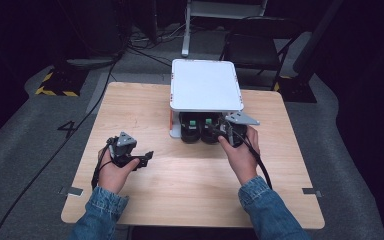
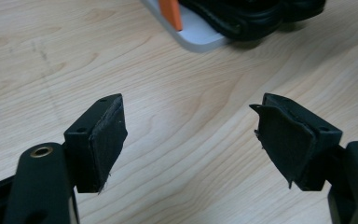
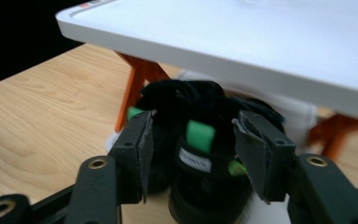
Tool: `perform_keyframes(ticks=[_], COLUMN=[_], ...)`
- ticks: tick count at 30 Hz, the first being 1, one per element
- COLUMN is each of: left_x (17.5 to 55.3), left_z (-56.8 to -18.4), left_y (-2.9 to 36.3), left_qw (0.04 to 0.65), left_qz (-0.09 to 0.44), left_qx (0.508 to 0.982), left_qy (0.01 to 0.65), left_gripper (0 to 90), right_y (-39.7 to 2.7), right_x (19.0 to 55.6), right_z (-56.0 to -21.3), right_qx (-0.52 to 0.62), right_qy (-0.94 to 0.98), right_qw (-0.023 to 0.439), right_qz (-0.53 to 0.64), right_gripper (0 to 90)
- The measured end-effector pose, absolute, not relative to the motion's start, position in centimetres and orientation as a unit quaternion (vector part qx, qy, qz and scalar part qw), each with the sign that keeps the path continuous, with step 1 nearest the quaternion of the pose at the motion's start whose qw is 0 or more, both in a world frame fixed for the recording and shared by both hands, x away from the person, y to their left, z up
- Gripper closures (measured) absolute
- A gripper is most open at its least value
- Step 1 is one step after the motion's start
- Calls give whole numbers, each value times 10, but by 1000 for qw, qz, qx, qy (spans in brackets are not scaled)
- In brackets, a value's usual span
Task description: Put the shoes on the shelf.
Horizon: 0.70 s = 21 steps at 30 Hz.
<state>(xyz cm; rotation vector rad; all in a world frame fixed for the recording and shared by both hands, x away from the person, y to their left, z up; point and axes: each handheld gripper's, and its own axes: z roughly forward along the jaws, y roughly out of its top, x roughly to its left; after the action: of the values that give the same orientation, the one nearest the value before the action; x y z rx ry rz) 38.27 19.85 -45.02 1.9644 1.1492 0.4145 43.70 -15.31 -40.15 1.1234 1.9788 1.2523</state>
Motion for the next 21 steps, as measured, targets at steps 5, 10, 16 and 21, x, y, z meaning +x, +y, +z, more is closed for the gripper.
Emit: perform_keyframes(ticks=[5, 10, 16, 21], left_x=[383, 384, 388, 399], left_z=[-447, -447, -451, -451], left_y=[182, 166, 150, 128], left_qw=[405, 396, 401, 415], left_qz=[152, 163, 143, 143], left_qx=[789, 805, 812, 813], left_qy=[436, 411, 400, 382], left_gripper=[220, 257, 331, 405], right_y=[-174, -190, -198, -195], right_x=[422, 405, 391, 394], right_z=[-403, -409, -418, -433], right_qx=[423, 402, 384, 389], right_qy=[745, 747, 765, 773], right_qw=[253, 247, 232, 183], right_qz=[449, 467, 462, 467], right_gripper=[403, 399, 500, 671])
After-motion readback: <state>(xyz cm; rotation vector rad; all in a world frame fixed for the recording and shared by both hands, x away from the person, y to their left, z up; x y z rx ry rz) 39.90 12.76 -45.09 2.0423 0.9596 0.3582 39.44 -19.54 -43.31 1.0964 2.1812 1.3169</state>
